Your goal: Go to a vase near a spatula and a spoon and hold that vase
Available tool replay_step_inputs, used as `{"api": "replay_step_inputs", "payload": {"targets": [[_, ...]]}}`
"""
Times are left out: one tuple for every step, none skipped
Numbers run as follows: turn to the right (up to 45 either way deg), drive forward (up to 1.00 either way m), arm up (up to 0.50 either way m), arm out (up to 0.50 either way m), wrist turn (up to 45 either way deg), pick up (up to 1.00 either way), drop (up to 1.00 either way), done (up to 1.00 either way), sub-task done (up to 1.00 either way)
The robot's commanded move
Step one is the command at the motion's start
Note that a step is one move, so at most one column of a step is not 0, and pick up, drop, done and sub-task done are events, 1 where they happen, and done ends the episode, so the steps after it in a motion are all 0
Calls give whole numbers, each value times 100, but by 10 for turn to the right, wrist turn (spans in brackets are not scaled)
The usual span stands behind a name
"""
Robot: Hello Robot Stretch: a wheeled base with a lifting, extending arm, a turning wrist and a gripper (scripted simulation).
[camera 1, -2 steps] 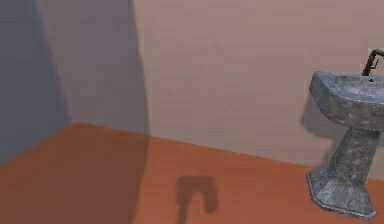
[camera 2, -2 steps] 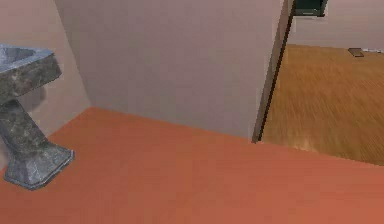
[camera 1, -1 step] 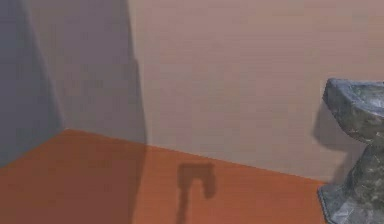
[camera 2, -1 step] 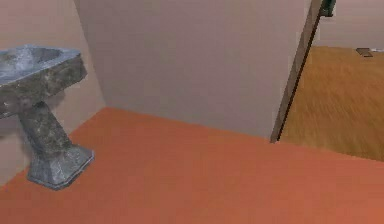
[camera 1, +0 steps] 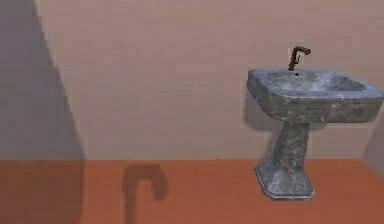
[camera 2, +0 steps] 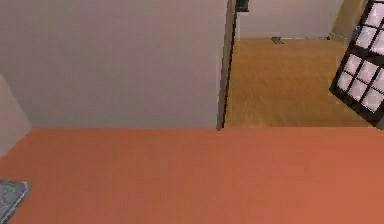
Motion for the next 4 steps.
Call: {"api": "replay_step_inputs", "payload": {"targets": [[0, 60, 0, 0, 0, 0, 0, 0, 0], [-450, 0, 0, 0, 0, 0, 0, 0, 0], [-420, 0, 0, 0, 0, 0, 0, 0, 0], [0, 60, 0, 0, 0, 0, 0, 0, 0]]}}
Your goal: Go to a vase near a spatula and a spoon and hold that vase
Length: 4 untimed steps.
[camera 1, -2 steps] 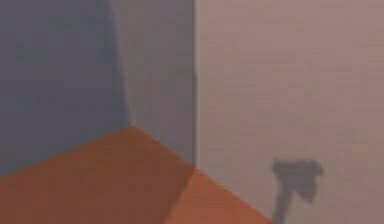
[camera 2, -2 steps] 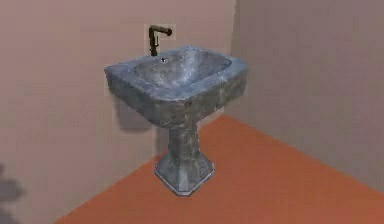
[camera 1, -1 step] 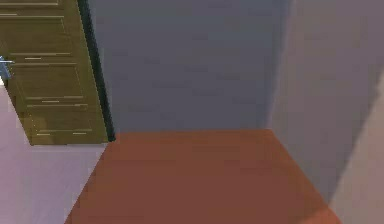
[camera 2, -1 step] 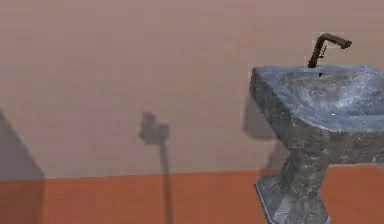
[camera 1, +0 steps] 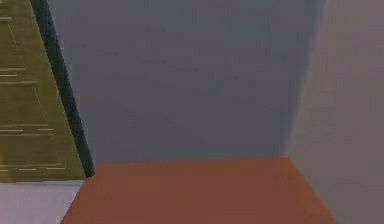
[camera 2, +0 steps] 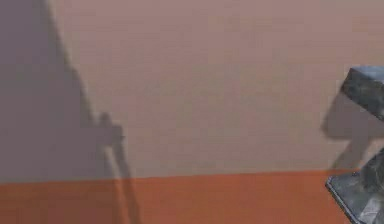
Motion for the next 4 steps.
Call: {"api": "replay_step_inputs", "payload": {"targets": [[-450, 0, 0, 0, 0, 0, 0, 0, 0], [-270, 0, 0, 0, 0, 0, 0, 0, 0], [0, 100, 0, 0, 0, 0, 0, 0, 0], [0, 45, 0, 0, 0, 0, 0, 0, 0]]}}
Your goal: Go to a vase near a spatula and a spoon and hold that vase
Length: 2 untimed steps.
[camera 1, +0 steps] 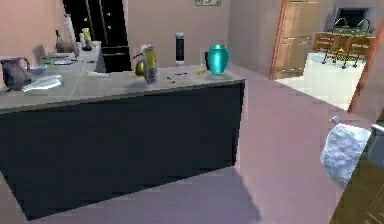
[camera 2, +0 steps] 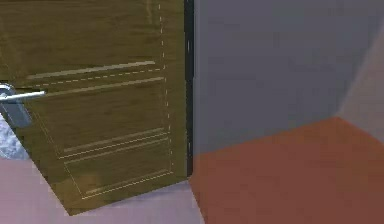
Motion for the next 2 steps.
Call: {"api": "replay_step_inputs", "payload": {"targets": [[-180, 0, 0, 0, 0, 0, 0, 0, 0], [0, 80, 0, 0, 0, 0, 0, 0, 0]]}}
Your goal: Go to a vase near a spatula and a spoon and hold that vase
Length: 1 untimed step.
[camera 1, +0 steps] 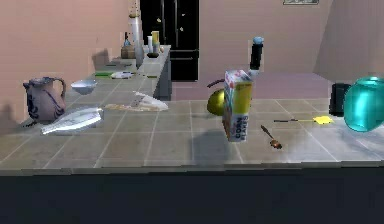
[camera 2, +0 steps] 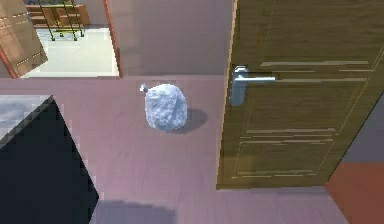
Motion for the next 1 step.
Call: {"api": "replay_step_inputs", "payload": {"targets": [[0, 5, 0, 0, 0, 0, 0, 0, 0]]}}
